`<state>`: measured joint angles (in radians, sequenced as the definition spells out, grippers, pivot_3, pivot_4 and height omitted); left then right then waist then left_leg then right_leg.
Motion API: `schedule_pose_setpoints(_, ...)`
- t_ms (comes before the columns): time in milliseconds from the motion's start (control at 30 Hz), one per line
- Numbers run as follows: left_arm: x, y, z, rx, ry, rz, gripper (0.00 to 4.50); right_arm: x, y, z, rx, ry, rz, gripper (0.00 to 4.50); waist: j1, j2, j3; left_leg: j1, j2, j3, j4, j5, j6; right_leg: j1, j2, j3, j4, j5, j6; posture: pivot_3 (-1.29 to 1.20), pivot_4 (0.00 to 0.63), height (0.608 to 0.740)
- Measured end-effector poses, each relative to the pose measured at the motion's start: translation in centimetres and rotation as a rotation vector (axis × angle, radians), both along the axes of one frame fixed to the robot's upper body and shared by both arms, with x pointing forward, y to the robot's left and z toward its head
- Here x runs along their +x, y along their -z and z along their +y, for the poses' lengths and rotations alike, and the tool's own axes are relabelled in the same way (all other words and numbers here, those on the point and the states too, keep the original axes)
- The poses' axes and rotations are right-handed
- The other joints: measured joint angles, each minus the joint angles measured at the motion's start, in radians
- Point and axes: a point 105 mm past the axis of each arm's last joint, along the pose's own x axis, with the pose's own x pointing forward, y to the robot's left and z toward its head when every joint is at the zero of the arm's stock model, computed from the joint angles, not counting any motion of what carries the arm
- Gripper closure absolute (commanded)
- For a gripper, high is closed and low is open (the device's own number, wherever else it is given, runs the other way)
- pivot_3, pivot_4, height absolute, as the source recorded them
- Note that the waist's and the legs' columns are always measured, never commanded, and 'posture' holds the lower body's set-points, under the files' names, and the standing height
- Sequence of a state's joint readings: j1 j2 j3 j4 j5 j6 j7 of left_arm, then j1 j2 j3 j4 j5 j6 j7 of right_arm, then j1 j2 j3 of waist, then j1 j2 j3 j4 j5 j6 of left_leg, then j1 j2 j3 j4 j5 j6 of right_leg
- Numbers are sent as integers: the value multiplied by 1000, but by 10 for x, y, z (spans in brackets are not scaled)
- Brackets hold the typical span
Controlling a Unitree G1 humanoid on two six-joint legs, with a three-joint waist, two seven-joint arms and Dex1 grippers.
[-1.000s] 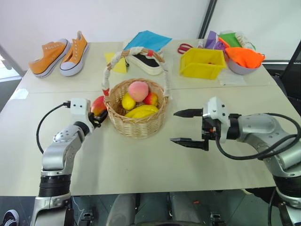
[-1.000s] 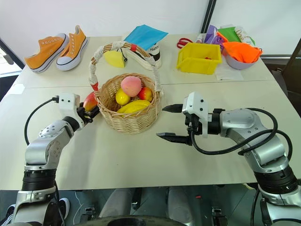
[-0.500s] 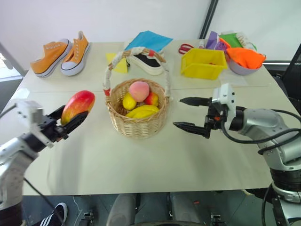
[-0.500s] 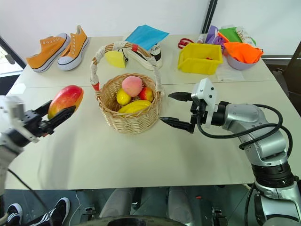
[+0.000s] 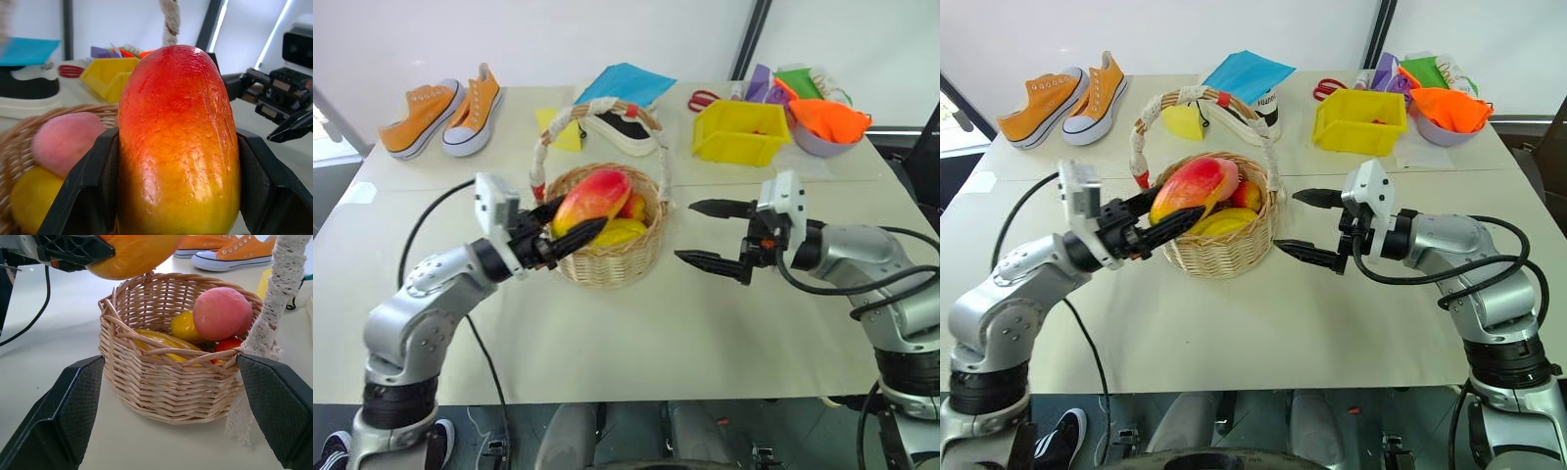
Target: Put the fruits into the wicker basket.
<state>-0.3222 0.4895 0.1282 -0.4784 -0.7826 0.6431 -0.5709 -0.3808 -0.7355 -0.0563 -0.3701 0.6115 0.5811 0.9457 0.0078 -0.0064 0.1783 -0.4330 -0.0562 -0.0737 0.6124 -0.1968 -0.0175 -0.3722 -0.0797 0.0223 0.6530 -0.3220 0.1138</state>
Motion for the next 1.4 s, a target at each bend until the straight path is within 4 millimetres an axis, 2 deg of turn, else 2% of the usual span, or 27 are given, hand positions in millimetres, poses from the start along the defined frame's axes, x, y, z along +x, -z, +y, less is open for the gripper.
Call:
schedule_pose_setpoints(167,15,3,10,-2,-91,5,1656,-1,4,-1,-1,19,7,0,-3,0,0,0,0,0,1,0,0,0,0,0,1,0,0,0,150,740)
schedule_pose_setpoints(300,18,1,12,-31,-80,15,54,-1,3,0,0,24,-1,0,0,0,0,0,0,0,2,0,0,1,0,0,1,0,0,0,150,740)
schedule_pose_setpoints(500,16,-1,11,-31,-77,-1,16,0,2,0,5,29,-4,0,1,0,0,0,0,0,2,0,0,0,0,0,1,0,0,0,150,740)
schedule_pose_setpoints(700,-9,-5,11,-52,9,-38,16,13,-4,0,50,77,-43,0,-5,0,0,0,0,0,2,0,-1,0,0,0,2,0,0,0,150,740)
schedule_pose_setpoints(800,-27,-6,23,-54,49,-41,16,27,-4,-4,94,155,-44,0,-12,0,0,0,0,0,1,1,-1,0,0,0,2,0,0,0,150,740)
schedule_pose_setpoints(900,-35,1,46,-52,0,-19,16,43,-5,-1,163,267,-53,0,-22,1,0,0,0,0,1,1,-1,-1,0,1,3,0,0,0,150,740)
schedule_pose_setpoints(967,-38,7,71,-56,-77,-5,16,52,-5,0,197,359,-70,0,-25,1,0,0,0,0,0,1,-2,-1,0,1,3,0,-1,0,150,740)
schedule_pose_setpoints(1067,-45,23,103,-38,-171,30,16,55,-6,12,274,412,-64,0,-23,1,0,0,0,0,-1,1,-2,-2,0,1,3,0,-1,0,150,740)
schedule_pose_setpoints(1233,-53,33,122,4,-219,27,16,51,-5,43,336,417,-40,0,-18,1,0,1,0,-1,0,1,-2,-4,-1,1,2,-1,-3,0,150,740)
schedule_pose_setpoints(1400,-53,36,134,6,-257,14,16,62,-9,50,326,495,-82,0,-22,1,0,1,0,0,0,1,-2,-5,-1,1,2,-1,-4,0,150,740)
